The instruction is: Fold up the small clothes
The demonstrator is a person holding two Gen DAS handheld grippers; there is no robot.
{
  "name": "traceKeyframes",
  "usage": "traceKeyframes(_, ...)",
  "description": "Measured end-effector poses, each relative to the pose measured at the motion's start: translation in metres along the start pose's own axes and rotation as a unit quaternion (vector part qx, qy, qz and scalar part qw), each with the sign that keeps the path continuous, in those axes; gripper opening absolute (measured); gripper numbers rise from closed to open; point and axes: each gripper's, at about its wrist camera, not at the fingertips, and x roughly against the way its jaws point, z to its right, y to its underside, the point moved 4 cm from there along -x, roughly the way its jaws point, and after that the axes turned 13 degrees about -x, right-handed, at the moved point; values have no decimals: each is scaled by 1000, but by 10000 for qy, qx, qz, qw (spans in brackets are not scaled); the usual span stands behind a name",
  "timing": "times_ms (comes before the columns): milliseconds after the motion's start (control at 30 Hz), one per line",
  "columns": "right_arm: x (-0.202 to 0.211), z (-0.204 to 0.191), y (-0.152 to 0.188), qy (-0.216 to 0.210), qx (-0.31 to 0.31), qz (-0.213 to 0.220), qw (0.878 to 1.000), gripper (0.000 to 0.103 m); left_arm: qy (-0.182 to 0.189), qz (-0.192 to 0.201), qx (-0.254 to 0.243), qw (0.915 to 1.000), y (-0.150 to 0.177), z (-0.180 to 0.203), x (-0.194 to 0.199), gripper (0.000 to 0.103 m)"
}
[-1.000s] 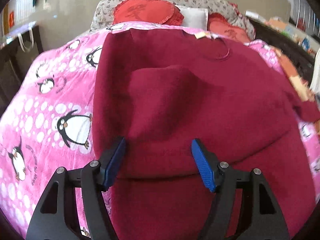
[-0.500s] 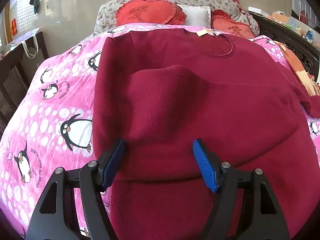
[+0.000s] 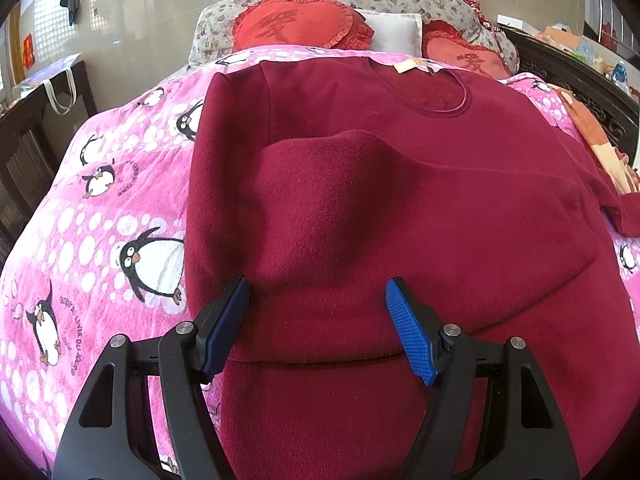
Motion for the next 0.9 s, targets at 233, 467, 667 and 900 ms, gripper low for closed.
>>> traceKeyframes(233,50,-91,-9,-856,254,388,9952,6,67,43,76,9999,1,-2,2,71)
traceKeyframes(467,77,-277,68,-2416,1054,-54,9646,6,279,131,243,9992,3,-8,8,71)
traceKeyframes(667,78,-420,165,-3339,1554,-772,9265,6,157,547,809,9951,28,-32,53,71)
traceKeyframes(900,22,-524,266,-3168,2089,-1525,9125,5,465,73,1489,9877,50,-45,35,71)
